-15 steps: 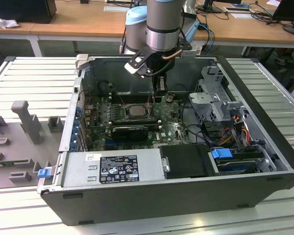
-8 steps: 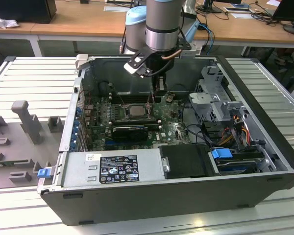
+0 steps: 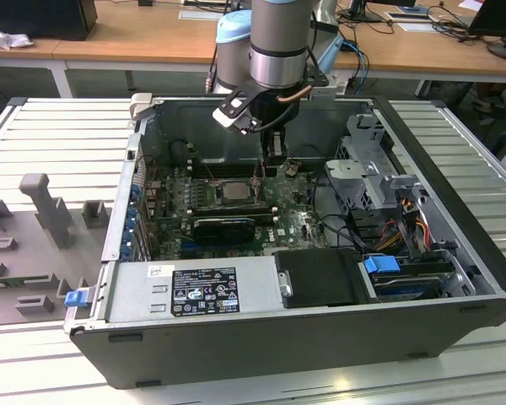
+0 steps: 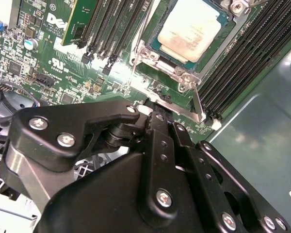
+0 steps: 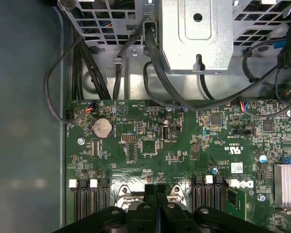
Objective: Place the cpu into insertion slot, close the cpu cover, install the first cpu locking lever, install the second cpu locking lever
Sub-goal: 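Close the cpu cover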
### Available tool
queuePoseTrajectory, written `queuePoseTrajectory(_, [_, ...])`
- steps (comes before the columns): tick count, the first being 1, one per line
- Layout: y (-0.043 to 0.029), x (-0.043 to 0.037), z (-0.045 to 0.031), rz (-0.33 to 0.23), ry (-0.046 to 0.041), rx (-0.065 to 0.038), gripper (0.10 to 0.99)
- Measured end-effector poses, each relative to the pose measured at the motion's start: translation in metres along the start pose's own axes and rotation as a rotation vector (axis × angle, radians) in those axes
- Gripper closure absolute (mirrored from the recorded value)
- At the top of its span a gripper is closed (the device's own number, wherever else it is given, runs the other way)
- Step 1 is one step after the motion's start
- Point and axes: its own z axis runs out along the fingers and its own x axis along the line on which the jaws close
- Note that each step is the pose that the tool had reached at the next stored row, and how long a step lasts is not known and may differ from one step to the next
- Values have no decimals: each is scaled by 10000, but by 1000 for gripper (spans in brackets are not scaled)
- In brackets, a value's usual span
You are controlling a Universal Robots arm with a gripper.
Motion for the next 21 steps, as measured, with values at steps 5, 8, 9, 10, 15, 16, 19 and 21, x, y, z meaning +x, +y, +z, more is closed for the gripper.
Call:
queuePoseTrajectory(5, [-34,-1,-2,0,1,0,980])
queuePoseTrajectory(8, [-78,-1,-3,0,1,0,980])
queuePoseTrajectory(9, [-90,-1,-3,0,0,0,980])
queuePoseTrajectory(10, [-104,-1,-1,1,1,0,980])
queuePoseTrajectory(15, [-154,-2,38,1,2,-15,980])
queuePoseTrajectory(16, [-164,-1,65,0,1,-16,980])
queuePoseTrajectory(19, [-237,-1,126,-1,2,-16,980])
queuePoseTrajectory(21, [-374,-3,155,-7,1,9,980])
